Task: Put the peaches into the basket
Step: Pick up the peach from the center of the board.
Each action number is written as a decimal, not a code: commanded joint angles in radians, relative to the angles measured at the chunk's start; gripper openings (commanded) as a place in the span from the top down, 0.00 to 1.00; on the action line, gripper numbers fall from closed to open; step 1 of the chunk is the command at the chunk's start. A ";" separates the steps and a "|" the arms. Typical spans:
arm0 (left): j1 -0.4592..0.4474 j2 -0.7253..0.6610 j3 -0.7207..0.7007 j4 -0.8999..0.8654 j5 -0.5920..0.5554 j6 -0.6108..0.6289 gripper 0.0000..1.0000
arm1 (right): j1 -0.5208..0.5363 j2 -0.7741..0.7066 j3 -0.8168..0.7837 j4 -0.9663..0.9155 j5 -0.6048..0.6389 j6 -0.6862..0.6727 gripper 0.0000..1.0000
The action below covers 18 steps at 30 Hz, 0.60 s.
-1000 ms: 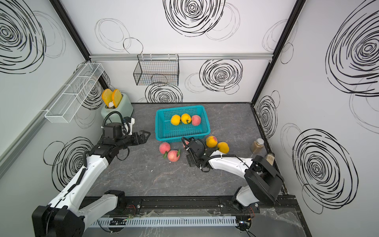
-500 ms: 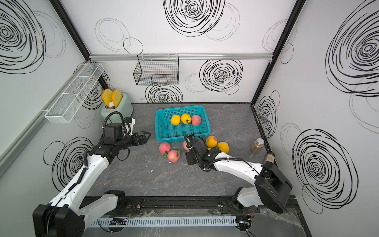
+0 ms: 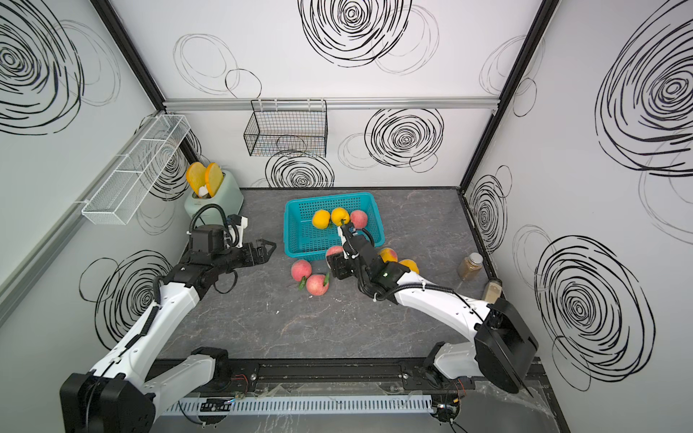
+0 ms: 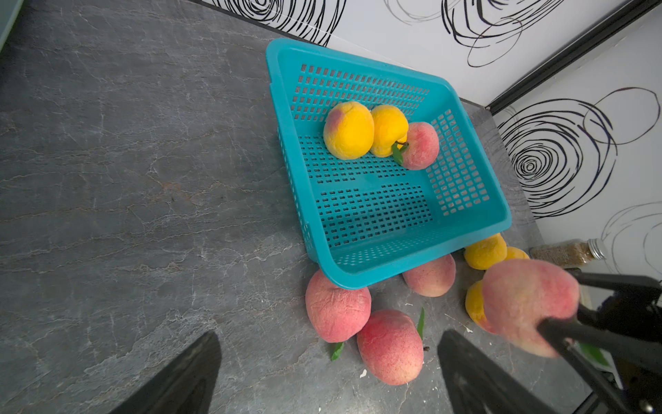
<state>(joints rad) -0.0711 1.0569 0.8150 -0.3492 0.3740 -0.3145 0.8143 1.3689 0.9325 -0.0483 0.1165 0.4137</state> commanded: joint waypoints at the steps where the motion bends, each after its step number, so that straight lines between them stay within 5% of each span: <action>1: -0.004 0.012 -0.011 0.032 0.004 0.005 0.02 | -0.061 0.054 0.062 0.089 -0.084 -0.013 0.42; 18: -0.004 0.026 -0.017 0.033 0.003 -0.012 0.02 | -0.089 0.643 0.607 0.062 -0.196 -0.041 0.42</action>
<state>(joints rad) -0.0711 1.0752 0.8112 -0.3496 0.3733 -0.3248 0.7185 1.9717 1.4689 0.0254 -0.0551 0.3901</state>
